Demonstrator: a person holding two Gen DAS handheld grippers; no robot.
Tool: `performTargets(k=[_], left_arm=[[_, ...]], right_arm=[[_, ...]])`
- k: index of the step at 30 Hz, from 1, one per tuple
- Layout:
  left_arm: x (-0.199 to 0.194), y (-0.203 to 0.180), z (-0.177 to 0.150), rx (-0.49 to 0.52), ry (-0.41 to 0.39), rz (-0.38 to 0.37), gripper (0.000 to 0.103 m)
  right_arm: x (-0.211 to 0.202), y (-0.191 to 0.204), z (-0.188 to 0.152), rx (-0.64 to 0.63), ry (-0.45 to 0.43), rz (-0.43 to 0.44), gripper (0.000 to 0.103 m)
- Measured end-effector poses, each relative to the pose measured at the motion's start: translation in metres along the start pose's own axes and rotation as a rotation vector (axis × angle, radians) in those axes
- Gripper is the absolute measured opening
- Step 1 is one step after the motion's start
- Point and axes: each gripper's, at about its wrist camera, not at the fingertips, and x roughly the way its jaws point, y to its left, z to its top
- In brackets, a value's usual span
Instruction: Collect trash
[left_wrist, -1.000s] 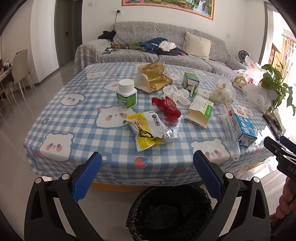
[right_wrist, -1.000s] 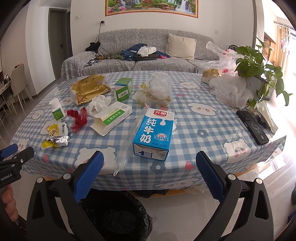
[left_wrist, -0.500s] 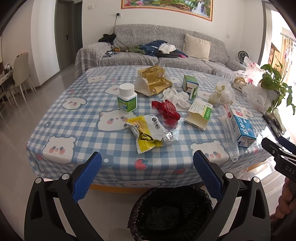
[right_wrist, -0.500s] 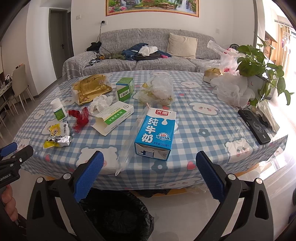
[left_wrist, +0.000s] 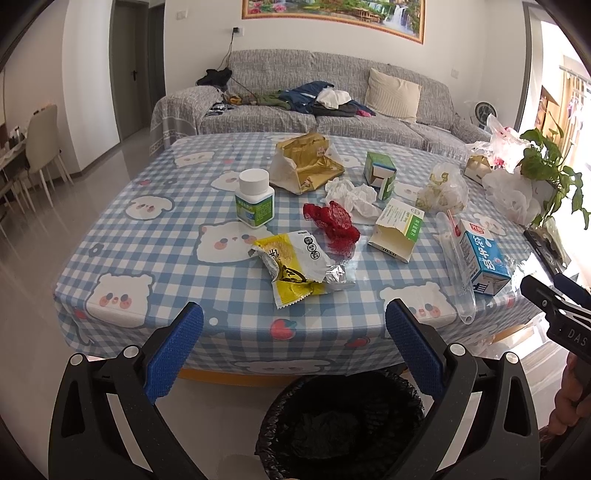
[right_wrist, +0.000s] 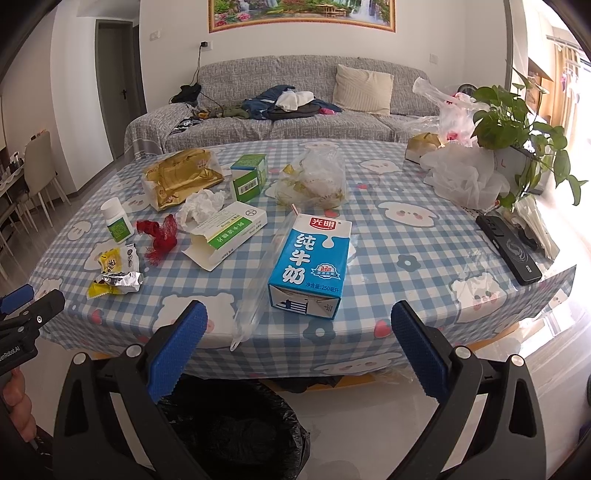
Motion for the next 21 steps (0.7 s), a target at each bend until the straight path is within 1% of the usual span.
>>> performTargets(k=[14, 21], left_arm=[[0.001, 0.0, 0.003, 0.007, 0.003, 0.008, 0.097], [0.012, -0.004, 0.004, 0.013, 0.013, 0.005, 0.097]], right_arm=[[0.004, 0.001, -0.001, 0.005, 0.005, 0.004, 0.096], [0.01, 0.006, -0.001, 0.013, 0.016, 0.006, 0.096]])
